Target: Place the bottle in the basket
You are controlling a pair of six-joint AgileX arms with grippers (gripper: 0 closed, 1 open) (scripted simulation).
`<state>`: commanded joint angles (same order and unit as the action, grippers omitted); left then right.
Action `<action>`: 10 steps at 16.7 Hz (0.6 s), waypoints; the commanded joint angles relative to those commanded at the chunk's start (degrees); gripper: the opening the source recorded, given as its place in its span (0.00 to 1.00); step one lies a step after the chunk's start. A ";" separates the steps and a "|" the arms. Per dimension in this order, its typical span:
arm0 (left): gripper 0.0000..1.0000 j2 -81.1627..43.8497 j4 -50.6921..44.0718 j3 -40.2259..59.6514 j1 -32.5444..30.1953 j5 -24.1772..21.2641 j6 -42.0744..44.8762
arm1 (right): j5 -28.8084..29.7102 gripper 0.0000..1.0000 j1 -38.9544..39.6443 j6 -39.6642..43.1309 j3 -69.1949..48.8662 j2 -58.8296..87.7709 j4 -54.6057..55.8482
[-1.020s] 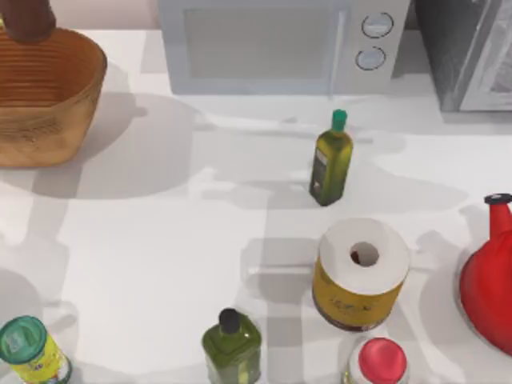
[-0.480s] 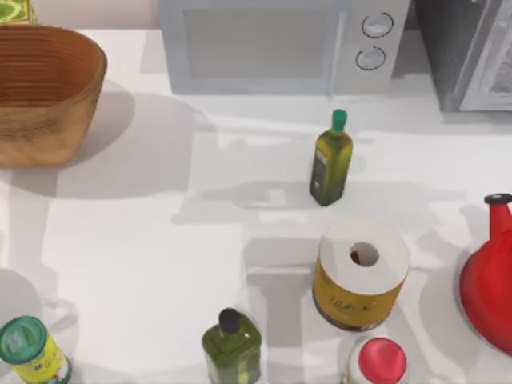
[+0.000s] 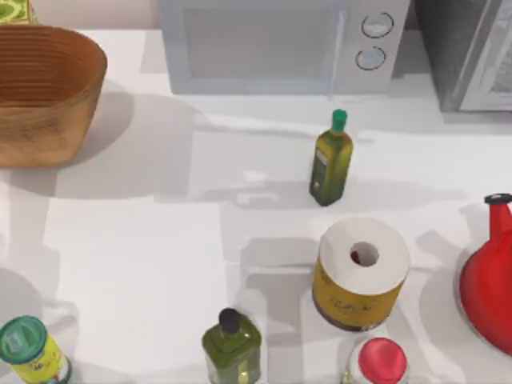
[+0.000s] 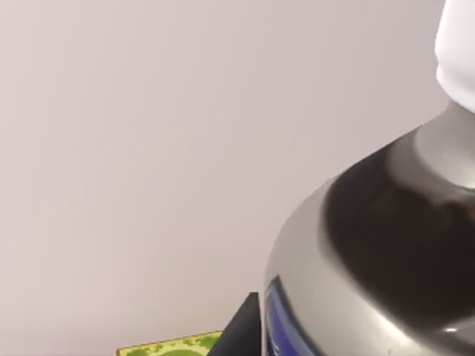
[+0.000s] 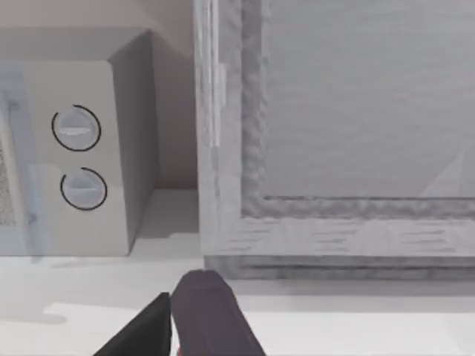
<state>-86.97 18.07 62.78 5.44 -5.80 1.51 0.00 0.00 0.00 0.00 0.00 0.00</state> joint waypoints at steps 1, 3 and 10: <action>0.00 -1.09 0.99 0.09 -0.03 0.05 -0.02 | 0.00 1.00 0.00 0.00 0.00 0.00 0.00; 0.00 -3.04 2.81 0.27 -0.09 0.16 -0.04 | 0.00 1.00 0.00 0.00 0.00 0.00 0.00; 0.00 -6.39 6.22 0.49 -0.25 0.32 -0.13 | 0.00 1.00 0.00 0.00 0.00 0.00 0.00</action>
<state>-93.37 24.29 63.27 5.19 -5.47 1.38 0.00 0.00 0.00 0.00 0.00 0.00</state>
